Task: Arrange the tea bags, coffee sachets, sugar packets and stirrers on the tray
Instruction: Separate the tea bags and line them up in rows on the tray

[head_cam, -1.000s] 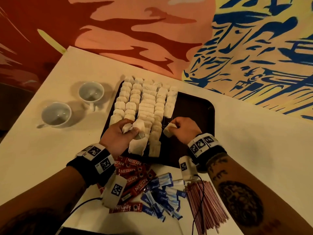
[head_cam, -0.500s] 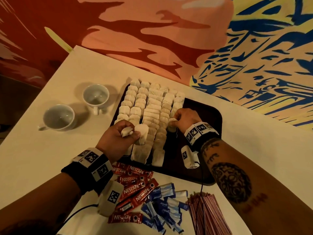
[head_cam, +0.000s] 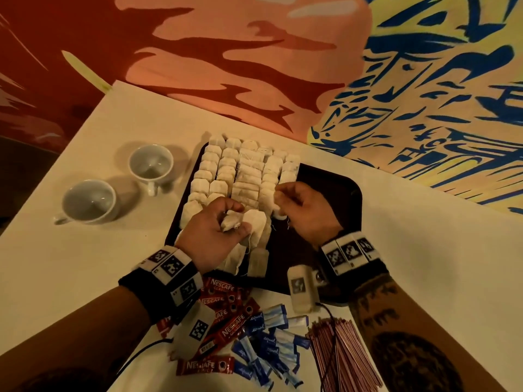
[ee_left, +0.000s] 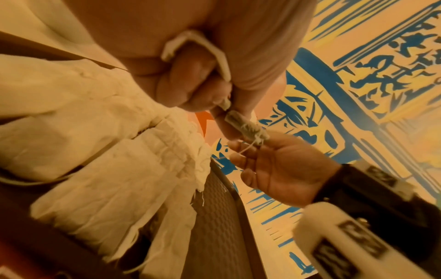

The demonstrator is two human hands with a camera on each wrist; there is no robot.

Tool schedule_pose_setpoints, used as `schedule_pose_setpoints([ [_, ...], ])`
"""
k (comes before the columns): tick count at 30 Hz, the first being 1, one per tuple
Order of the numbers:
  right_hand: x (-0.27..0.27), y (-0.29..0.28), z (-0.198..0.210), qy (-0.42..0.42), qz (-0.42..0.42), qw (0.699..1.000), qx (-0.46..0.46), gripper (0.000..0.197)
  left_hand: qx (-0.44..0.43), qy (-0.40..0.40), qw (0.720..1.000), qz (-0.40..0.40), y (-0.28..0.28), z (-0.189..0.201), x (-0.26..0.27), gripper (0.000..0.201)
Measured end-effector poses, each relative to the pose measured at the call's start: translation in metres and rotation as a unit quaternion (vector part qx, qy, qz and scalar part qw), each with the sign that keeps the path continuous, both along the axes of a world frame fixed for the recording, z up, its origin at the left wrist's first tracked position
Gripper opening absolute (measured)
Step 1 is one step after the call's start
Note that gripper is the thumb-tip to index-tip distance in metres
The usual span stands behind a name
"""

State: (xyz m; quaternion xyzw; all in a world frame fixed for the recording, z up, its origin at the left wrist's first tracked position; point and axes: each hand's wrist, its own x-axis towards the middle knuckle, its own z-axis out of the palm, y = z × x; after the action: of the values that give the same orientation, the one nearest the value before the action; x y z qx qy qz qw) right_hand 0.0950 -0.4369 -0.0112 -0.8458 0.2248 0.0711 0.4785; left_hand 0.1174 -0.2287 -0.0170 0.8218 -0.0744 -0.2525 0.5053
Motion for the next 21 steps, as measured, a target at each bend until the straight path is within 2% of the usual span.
schedule_pose_setpoints([
  [3, -0.025, 0.020, 0.015, 0.007, 0.043, 0.996, 0.083, 0.028, -0.020, -0.006, 1.000, -0.002, -0.005, 0.000, -0.002, 0.028],
  [6, -0.040, 0.031, 0.015, -0.039, 0.029, 0.995, 0.087, 0.006, -0.040, -0.012, 0.999, -0.015, -0.008, 0.000, -0.005, 0.030],
  [9, -0.052, 0.035, 0.012, -0.064, -0.009, 0.993, 0.101, 0.011, -0.063, 0.005, 0.997, -0.034, -0.007, 0.000, -0.011, 0.033],
  [12, -0.062, 0.038, 0.011, -0.055, 0.007, 0.992, 0.112, 0.008, -0.039, -0.011, 0.998, -0.050, -0.002, -0.001, -0.018, 0.030],
  [14, -0.065, 0.033, 0.001, -0.037, 0.015, 0.996, 0.076, 0.003, -0.018, -0.021, 0.999, -0.047, 0.003, -0.002, -0.020, 0.023],
  [16, -0.064, 0.020, -0.008, -0.010, 0.021, 0.999, 0.022, 0.003, -0.009, -0.005, 1.000, -0.018, 0.008, -0.002, -0.020, 0.014],
  [18, -0.059, 0.006, -0.013, 0.024, 0.036, 0.999, -0.031, 0.005, -0.038, 0.054, 0.997, 0.040, 0.015, -0.004, -0.017, 0.003],
  [21, -0.047, -0.011, -0.019, 0.097, 0.090, 0.987, -0.088, 0.006, -0.128, 0.157, 0.967, 0.155, 0.025, -0.007, -0.015, 0.008],
])
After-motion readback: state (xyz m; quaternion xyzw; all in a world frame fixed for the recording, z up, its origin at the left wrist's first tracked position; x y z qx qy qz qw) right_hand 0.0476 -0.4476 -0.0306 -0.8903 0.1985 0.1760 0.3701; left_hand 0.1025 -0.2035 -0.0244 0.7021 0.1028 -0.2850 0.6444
